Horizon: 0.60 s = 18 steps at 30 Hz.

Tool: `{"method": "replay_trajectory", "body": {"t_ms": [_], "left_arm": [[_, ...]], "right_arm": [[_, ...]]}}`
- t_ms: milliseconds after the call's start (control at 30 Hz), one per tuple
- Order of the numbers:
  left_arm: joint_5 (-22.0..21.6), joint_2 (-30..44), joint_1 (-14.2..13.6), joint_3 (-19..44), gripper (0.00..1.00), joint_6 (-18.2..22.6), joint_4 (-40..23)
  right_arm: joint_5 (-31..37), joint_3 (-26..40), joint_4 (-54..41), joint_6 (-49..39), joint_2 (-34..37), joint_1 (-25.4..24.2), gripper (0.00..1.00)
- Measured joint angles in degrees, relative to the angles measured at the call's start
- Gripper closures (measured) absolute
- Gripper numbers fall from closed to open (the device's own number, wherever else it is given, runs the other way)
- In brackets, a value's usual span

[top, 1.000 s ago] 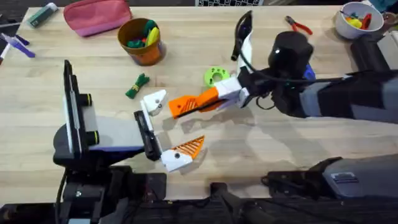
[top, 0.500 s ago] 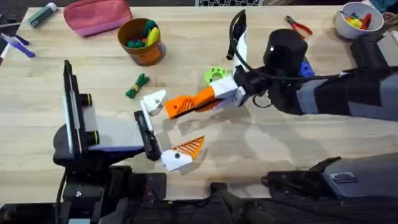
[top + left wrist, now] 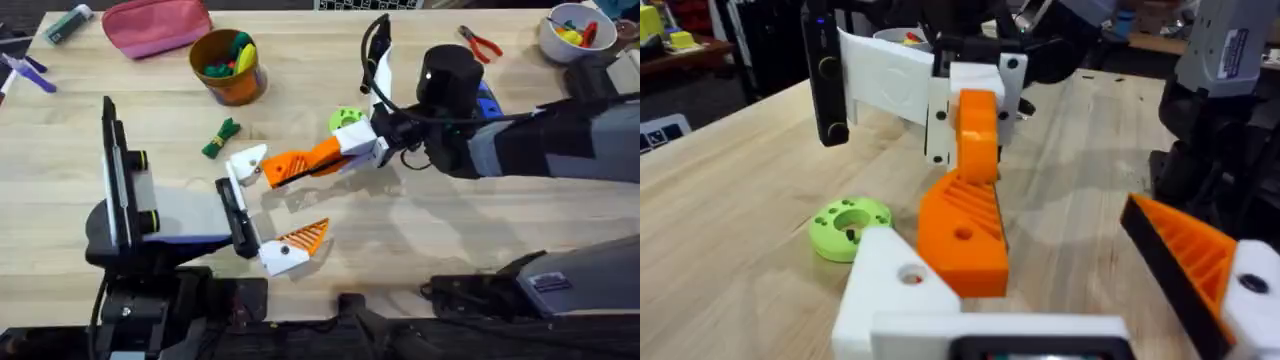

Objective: Pick up the gripper from the table and insert it into the empty holder that is missing its gripper. Then pick up a screw, insert it into the mounting hole, and use the screwdriver to tighten it. Finally, clean up the table by picking up the vegetable and placing it into the bucket.

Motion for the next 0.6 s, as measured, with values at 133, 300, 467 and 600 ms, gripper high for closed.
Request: {"method": "replay_trajectory", "body": {"t_ms": [133,300,467,600], "left_arm": [[0.0,0.0,0.0,0.0,0.015,0.0,0.0],[0.0,0.0,0.0,0.0,0.016,0.2,0.0],[0.0,0.0,0.0,0.0,0.016,0.22,0.0],[-0.02,0.0,0.0,0.0,0.015,0.22,0.0]], "right_arm": [[0.0,0.02,0.58,-0.64,0.0,0.04,0.992],[0.02,0.01,2.01,-0.84,0.0,0.8,0.992],[0.04,0.0,2.08,-1.01,0.0,1.33,0.992],[0.49,0.01,2.1,-1.01,0.0,1.38,0.992]]}}
